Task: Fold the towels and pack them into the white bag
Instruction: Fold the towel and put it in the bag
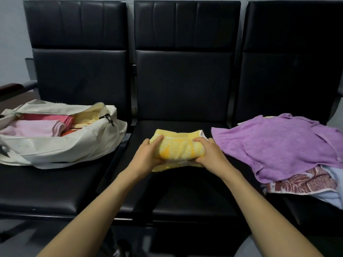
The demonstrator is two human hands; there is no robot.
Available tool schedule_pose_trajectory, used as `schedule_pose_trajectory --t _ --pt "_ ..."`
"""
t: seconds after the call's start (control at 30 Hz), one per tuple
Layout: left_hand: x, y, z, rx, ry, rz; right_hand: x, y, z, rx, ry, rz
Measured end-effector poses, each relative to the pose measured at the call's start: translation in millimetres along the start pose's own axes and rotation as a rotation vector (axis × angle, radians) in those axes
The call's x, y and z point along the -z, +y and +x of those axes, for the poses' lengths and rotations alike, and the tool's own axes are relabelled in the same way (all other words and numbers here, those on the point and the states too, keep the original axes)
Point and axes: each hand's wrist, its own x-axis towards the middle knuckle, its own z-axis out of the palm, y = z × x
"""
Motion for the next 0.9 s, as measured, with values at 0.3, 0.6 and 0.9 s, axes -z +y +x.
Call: schedule_pose_trajectory --t 0.3,0.6,0.9 --pt "5 -10 -4 -0.194 0.313 0.247 -3 -2 9 0.098 0.201 0.041" --pt "54 -22 -4 -0.13 0.075 -0.295 0 -11 21 0.115 -0.049 0.485" --pt "109 -55 34 0.087 0.182 -0.812 -12 -76 105 0.119 -0.156 0.589"
